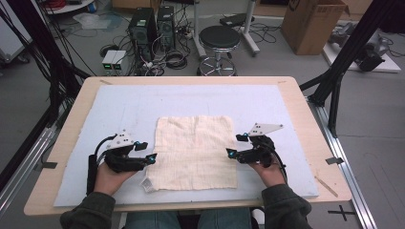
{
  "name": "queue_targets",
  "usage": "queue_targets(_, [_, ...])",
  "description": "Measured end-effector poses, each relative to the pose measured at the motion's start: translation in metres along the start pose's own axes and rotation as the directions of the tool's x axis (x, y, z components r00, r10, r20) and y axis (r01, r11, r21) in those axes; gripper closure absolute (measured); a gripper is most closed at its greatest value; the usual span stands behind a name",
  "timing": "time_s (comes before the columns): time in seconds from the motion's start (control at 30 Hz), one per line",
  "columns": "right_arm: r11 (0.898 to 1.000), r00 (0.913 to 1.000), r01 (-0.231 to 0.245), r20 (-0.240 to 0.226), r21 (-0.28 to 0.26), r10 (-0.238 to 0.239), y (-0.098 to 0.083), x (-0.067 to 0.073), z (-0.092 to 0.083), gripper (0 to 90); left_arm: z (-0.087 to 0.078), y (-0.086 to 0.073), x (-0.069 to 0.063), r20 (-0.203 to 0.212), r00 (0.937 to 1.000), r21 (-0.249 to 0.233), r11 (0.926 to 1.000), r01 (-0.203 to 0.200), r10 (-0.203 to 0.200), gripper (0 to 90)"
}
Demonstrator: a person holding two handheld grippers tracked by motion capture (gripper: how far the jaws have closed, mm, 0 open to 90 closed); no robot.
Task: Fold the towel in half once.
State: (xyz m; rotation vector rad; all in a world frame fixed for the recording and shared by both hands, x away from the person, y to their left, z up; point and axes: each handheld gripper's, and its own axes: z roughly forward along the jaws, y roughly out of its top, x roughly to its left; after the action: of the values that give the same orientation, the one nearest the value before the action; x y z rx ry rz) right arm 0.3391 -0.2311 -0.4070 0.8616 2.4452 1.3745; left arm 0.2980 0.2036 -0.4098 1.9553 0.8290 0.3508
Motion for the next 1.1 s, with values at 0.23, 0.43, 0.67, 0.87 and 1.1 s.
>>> queue_targets(0.23, [1.0, 1.0, 0.003, 0.004, 0.008, -0.003, 0.0, 0.002, 0.002, 26.2, 0.0, 0.0, 0.0, 0.006, 0.9999, 0.006, 0.9999, -0.01, 0.01, 40.5])
queue_targets(0.43, [1.0, 1.0, 0.007, 0.004, 0.006, -0.007, 0.0, 0.002, 0.003, 25.5, 0.0, -0.001, 0.001, 0.004, 0.9999, 0.009, 0.9999, -0.01, 0.01, 40.1])
queue_targets(0.67, [1.0, 1.0, -0.001, 0.001, 0.019, 0.001, -0.003, 0.0, 0.005, 25.1, 0.002, -0.001, 0.003, -0.004, 1.0, 0.021, 0.9998, -0.002, 0.002, 39.5])
queue_targets(0.87, [1.0, 0.9998, 0.018, 0.006, 0.021, -0.018, -0.002, -0.005, 0.01, 25.1, 0.009, 0.005, 0.007, -0.013, 0.9987, 0.007, 0.9988, 0.048, -0.048, 38.9])
queue_targets(1.1, [1.0, 0.9999, -0.003, 0.013, 0.015, 0.003, 0.016, -0.023, 0.009, 26.0, 0.021, 0.019, 0.017, -0.032, 0.9974, 0.036, 0.9972, 0.066, -0.065, 38.7])
